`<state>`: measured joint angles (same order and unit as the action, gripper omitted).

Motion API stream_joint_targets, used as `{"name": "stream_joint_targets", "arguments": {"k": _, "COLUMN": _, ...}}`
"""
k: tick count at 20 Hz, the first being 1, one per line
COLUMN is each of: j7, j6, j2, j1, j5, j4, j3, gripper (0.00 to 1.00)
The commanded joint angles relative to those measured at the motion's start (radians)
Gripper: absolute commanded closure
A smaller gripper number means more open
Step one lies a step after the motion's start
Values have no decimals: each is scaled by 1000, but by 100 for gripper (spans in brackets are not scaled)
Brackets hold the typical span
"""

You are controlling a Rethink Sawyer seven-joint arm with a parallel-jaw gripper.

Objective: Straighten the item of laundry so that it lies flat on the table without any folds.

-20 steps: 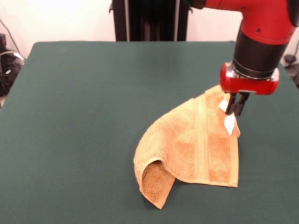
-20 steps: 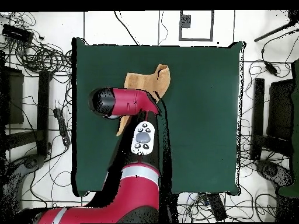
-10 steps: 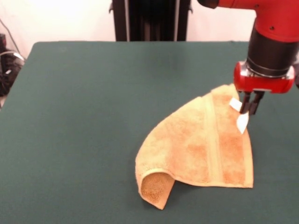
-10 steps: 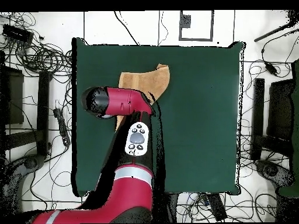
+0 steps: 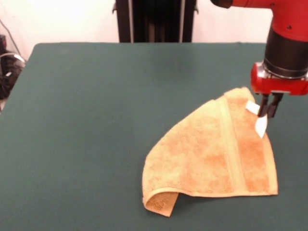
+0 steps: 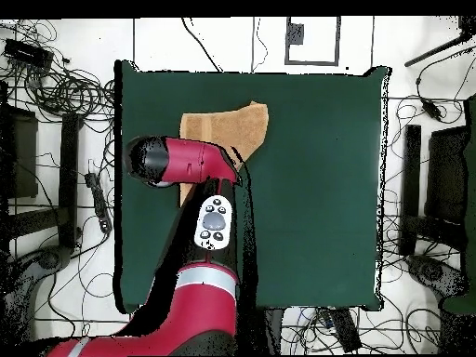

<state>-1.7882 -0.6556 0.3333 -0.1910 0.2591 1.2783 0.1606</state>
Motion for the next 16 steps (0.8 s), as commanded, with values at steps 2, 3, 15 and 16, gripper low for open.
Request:
{"name": "stream_joint_targets", "arguments": {"k": 2, "j7": -348, "j6": -26, "j2": -8, "j1": -79, "j5": 88, "j4": 39, "j3": -51, "gripper": 100}}
{"name": "stream_joint_targets", "arguments": {"k": 3, "j7": -355, "j6": -31, "j2": -11, "j1": -87, "j5": 93, "j4": 33, "j3": -46, "gripper": 100}}
{"name": "stream_joint_targets", "arguments": {"k": 15, "j7": -426, "j6": -58, "j2": -38, "j1": -154, "j5": 153, "j4": -37, "j3": -23, "gripper": 100}}
{"name": "stream_joint_targets", "arguments": {"k": 16, "j7": -421, "j6": -50, "j2": -36, "j1": -152, "j5": 155, "j4": -28, "j3": -25, "gripper": 100}}
